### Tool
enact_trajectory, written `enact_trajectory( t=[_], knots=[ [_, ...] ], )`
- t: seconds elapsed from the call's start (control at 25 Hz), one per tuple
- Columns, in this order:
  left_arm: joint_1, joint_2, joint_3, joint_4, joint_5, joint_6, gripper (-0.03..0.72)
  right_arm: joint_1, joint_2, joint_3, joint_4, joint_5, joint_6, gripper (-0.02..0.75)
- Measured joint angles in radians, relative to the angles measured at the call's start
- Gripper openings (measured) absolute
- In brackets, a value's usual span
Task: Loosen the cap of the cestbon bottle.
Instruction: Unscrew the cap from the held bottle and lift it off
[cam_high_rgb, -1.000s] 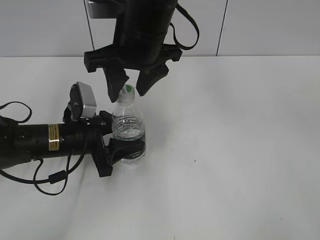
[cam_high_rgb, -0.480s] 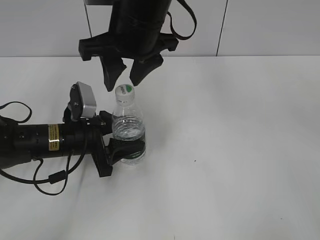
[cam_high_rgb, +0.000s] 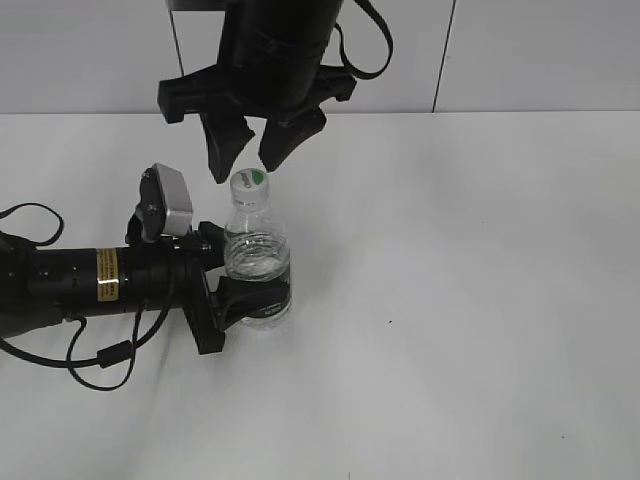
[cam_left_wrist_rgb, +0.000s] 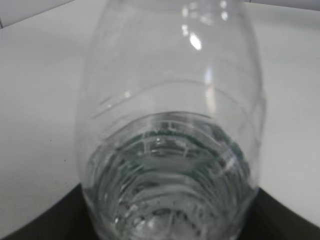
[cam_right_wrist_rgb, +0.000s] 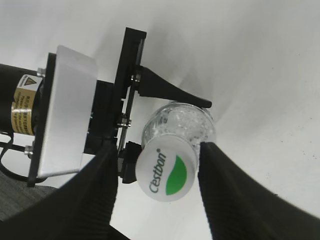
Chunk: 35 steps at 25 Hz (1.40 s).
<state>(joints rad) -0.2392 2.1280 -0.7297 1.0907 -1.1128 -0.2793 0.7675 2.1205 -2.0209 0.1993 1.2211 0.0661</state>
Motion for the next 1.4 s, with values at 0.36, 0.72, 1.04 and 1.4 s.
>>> enact_trajectory(
  t=[0.36, 0.72, 1.04, 1.4],
  knots=[
    [0.0, 0.0, 0.0, 0.0, 0.001, 0.0, 0.412, 0.0, 0.02, 0.0, 0.0, 0.0, -0.001, 0.398],
    [0.0, 0.0, 0.0, 0.0, 0.002, 0.0, 0.412, 0.0, 0.02, 0.005, 0.0, 0.001, -0.002, 0.398],
    [0.0, 0.0, 0.0, 0.0, 0.002, 0.0, 0.412, 0.0, 0.02, 0.007, 0.001, 0.001, -0.002, 0.398],
    [0.0, 0.0, 0.0, 0.0, 0.002, 0.0, 0.412, 0.0, 0.02, 0.025, 0.001, 0.0, -0.002, 0.398]
  ],
)
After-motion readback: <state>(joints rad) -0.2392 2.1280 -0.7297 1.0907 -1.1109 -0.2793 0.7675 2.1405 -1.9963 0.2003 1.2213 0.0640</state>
